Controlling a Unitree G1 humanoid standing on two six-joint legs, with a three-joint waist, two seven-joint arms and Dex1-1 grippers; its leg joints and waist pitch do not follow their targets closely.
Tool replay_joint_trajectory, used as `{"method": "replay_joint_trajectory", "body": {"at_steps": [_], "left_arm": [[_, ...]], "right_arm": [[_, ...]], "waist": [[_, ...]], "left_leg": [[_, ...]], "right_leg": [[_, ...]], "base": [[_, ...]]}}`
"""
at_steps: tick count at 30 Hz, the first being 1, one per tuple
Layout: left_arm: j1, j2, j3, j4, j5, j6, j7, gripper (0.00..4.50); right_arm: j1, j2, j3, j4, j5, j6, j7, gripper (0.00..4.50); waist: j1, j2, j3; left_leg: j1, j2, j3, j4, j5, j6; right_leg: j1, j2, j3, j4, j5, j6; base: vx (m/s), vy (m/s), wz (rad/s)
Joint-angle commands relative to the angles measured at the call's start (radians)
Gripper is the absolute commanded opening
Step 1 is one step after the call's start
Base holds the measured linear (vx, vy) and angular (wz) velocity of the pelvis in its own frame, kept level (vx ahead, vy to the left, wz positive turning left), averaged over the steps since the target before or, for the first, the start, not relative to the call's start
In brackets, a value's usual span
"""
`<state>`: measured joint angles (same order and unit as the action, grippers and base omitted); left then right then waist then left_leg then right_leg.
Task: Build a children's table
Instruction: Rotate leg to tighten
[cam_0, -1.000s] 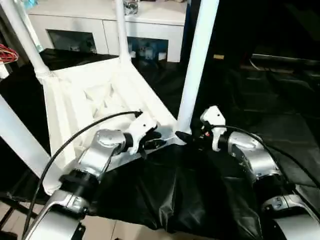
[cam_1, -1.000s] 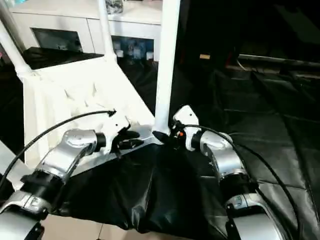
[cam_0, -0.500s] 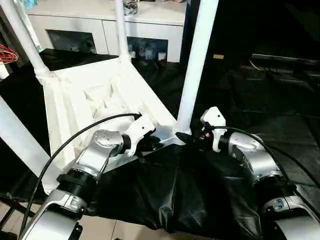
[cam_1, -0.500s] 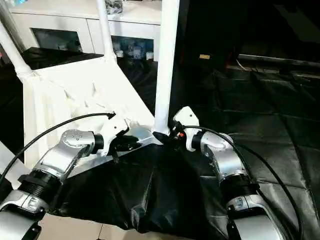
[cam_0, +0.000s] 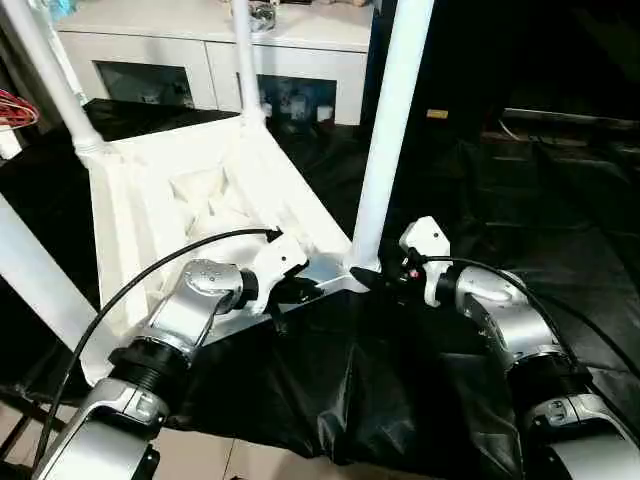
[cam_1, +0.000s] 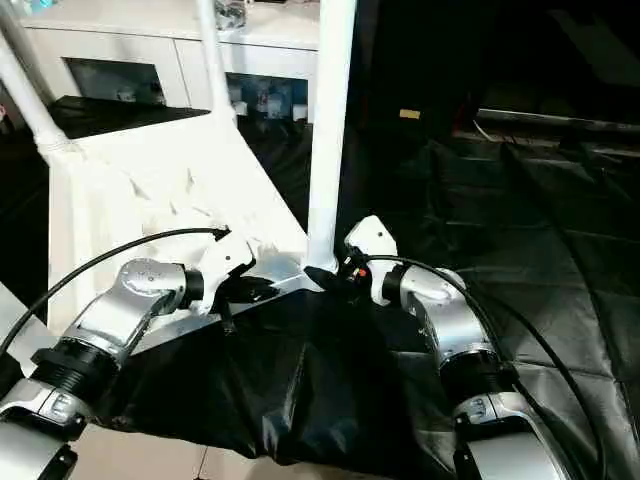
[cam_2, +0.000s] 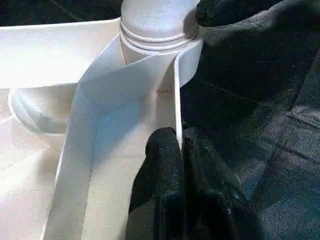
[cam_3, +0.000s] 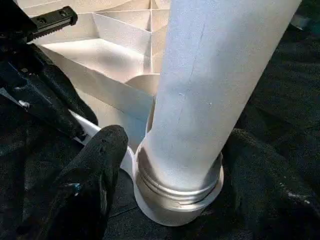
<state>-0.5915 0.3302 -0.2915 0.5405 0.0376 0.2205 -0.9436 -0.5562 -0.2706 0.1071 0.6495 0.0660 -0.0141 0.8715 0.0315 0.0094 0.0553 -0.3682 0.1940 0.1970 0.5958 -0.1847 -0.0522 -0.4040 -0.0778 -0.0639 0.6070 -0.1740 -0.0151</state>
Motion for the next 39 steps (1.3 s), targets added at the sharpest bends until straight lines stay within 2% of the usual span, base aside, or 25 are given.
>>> {"method": "replay_joint_trajectory", "body": {"at_steps": [1,3,6,9,10,11,13,18,19,20,21,25,28,33,39], "left_arm": [[-0.006,0.020,-0.025,0.022,0.034,0.002,-0.001,0.05],[-0.005,0.023,-0.029,0.021,0.035,-0.003,-0.002,0.05],[0.024,0.035,-0.024,-0.022,-0.007,-0.078,-0.076,0.00],[0.051,0.049,-0.025,-0.069,-0.040,-0.094,-0.144,0.00],[0.081,0.065,-0.028,-0.116,-0.064,-0.101,-0.192,0.00],[0.081,0.065,-0.028,-0.116,-0.064,-0.101,-0.192,0.00],[0.106,0.074,-0.026,-0.154,-0.089,-0.094,-0.221,0.00],[0.119,0.083,-0.027,-0.167,-0.104,-0.090,-0.241,0.00],[0.120,0.084,-0.027,-0.169,-0.105,-0.089,-0.243,0.00],[0.122,0.086,-0.026,-0.172,-0.106,-0.087,-0.245,0.00],[0.125,0.088,-0.023,-0.177,-0.107,-0.085,-0.250,0.00],[0.131,0.094,-0.014,-0.192,-0.106,-0.075,-0.260,0.00],[0.134,0.099,-0.013,-0.198,-0.106,-0.070,-0.260,0.00],[0.132,0.098,-0.012,-0.190,-0.101,-0.069,-0.253,0.00],[0.117,0.061,0.012,-0.160,-0.074,-0.039,-0.144,0.00]], "right_arm": [[0.000,-0.011,0.004,-0.010,-0.005,-0.017,0.012,3.36],[0.000,-0.012,0.003,-0.009,-0.002,-0.018,0.015,3.36],[0.008,-0.024,0.002,-0.040,0.051,0.040,0.107,3.70],[0.017,-0.039,0.014,-0.062,0.058,0.049,0.151,4.00],[0.032,-0.059,0.040,-0.092,0.053,0.047,0.199,4.00],[0.032,-0.059,0.040,-0.092,0.053,0.047,0.199,4.11],[0.047,-0.082,0.073,-0.117,0.043,0.034,0.256,4.11],[0.057,-0.099,0.095,-0.134,0.047,0.041,0.319,4.11],[0.057,-0.101,0.099,-0.135,0.044,0.040,0.323,3.96],[0.058,-0.104,0.103,-0.136,0.041,0.040,0.328,3.78],[0.058,-0.109,0.112,-0.138,0.033,0.038,0.335,3.78],[0.045,-0.105,0.116,-0.123,0.022,0.028,0.315,3.40],[0.043,-0.103,0.114,-0.126,0.031,0.036,0.319,3.10],[0.053,-0.101,0.119,-0.136,0.032,0.041,0.326,2.70],[0.081,-0.064,0.109,-0.130,0.028,0.070,0.262,2.58]], "waist": [[0.000,0.005,-0.065],[0.000,0.005,-0.065],[0.002,0.003,-0.067],[0.005,0.006,-0.069],[0.006,-0.001,-0.071],[0.010,0.002,-0.071],[0.014,0.003,-0.068],[0.020,0.002,-0.063],[0.018,-0.013,-0.063],[0.021,-0.009,-0.062],[0.020,-0.006,-0.060],[0.020,-0.006,-0.063],[0.020,-0.004,-0.066],[0.021,-0.005,-0.064],[0.019,-0.007,-0.063]], "left_leg": [[0.016,0.036,-0.022,-0.071,-0.284,0.019],[0.015,0.036,-0.022,-0.071,-0.282,0.019],[0.012,0.037,-0.022,-0.070,-0.263,0.033],[0.010,0.041,-0.022,-0.071,-0.235,0.042],[0.013,0.042,-0.019,-0.069,-0.223,0.044],[0.013,0.044,-0.019,-0.069,-0.217,0.046],[0.014,0.043,-0.016,-0.069,-0.219,0.049],[0.015,0.041,-0.016,-0.072,-0.257,0.035],[0.014,0.041,-0.016,-0.072,-0.262,0.034],[0.015,0.042,-0.018,-0.072,-0.260,0.033],[0.014,0.041,-0.018,-0.073,-0.261,0.031],[0.015,0.041,-0.019,-0.072,-0.243,0.030],[0.013,0.041,-0.017,-0.070,-0.215,0.039],[0.013,0.040,-0.017,-0.070,-0.224,0.041],[0.013,0.040,-0.018,-0.071,-0.230,0.036]], "right_leg": [[0.046,-0.062,0.043,-0.082,-0.281,-0.228],[0.045,-0.062,0.044,-0.083,-0.286,-0.224],[0.048,-0.062,0.044,-0.080,-0.257,-0.227],[0.049,-0.061,0.044,-0.071,-0.195,-0.246],[0.048,-0.059,0.043,-0.067,-0.165,-0.260],[0.049,-0.061,0.043,-0.063,-0.155,-0.264],[0.047,-0.061,0.044,-0.066,-0.170,-0.261],[0.044,-0.062,0.046,-0.076,-0.259,-0.237],[0.044,-0.063,0.046,-0.079,-0.282,-0.227],[0.043,-0.065,0.047,-0.077,-0.293,-0.224],[0.042,-0.065,0.047,-0.080,-0.314,-0.215],[0.041,-0.064,0.048,-0.078,-0.301,-0.211],[0.043,-0.062,0.047,-0.070,-0.236,-0.228],[0.044,-0.063,0.047,-0.074,-0.259,-0.225],[0.044,-0.063,0.047,-0.076,-0.276,-0.220]], "base": [[0.000,0.000,0.00],[0.000,0.000,0.00],[0.000,0.000,0.00],[0.000,0.000,0.00],[0.000,0.000,0.00],[0.000,0.000,0.00],[0.000,0.000,0.00],[0.000,0.000,0.00],[0.000,0.000,0.00],[0.000,0.000,0.00],[0.000,0.000,0.00],[0.000,0.000,0.00],[0.000,0.000,0.00],[0.000,0.000,0.00],[0.000,0.000,0.00]]}}
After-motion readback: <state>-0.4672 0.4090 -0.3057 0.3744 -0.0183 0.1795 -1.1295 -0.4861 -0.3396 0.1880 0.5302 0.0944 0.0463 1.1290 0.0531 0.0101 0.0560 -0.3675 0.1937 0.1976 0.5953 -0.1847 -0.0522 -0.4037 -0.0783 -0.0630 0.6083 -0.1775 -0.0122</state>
